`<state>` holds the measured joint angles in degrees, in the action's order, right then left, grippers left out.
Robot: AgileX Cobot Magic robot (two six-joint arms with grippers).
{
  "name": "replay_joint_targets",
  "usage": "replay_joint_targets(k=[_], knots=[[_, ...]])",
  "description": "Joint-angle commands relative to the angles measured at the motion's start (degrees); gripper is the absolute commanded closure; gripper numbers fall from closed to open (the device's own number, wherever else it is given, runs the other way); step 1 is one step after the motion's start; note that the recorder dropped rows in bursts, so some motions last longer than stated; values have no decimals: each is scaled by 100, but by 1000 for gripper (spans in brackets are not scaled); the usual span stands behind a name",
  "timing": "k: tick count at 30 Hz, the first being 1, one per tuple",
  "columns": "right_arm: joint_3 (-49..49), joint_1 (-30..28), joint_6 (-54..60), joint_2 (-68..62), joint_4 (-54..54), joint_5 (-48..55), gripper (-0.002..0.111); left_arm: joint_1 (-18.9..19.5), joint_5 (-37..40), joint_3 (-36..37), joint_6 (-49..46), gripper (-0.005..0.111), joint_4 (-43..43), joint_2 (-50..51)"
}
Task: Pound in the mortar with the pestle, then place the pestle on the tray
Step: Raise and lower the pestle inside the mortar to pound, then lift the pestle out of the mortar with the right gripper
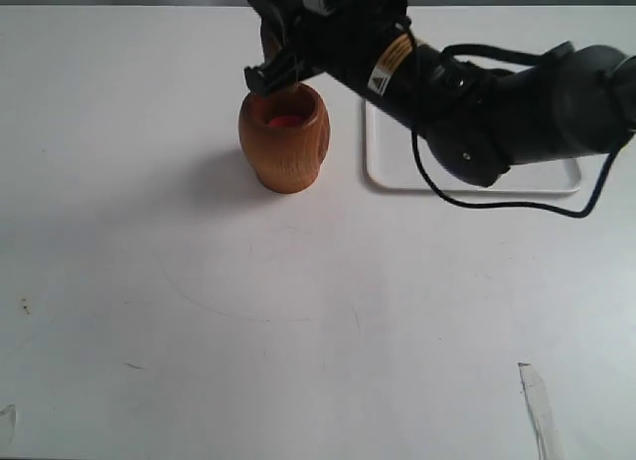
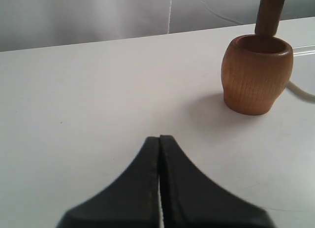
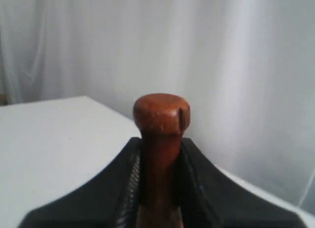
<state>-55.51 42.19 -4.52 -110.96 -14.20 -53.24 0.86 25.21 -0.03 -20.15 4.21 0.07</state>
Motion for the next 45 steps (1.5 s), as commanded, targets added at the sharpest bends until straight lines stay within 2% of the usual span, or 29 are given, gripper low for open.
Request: replay_joint_targets(k=[1,8,18,22,27,37,45], knots=[[11,-36,-258,-493,-91,53,108,-44,-17,3,47,107,-42,-7],[11,-36,-282,-386,-91,-141,108,-44,-17,3,47,107,-42,-7],[11,-36,-186,1214,-101,-434,108,-44,-17,3,47,107,-42,-7],[11,-36,-149,1419,-196,-279,108,-44,-17,3,47,107,-42,-7],[11,-36,-148,988,-196,60,108,-44,-17,3,47,107,-42,-7],[11,-36,-344,-551,-196,114,108,-44,-17,3,47,107,-42,-7],[11,-36,-343,-637,-243,82,108,-44,-17,3,47,107,-42,-7]])
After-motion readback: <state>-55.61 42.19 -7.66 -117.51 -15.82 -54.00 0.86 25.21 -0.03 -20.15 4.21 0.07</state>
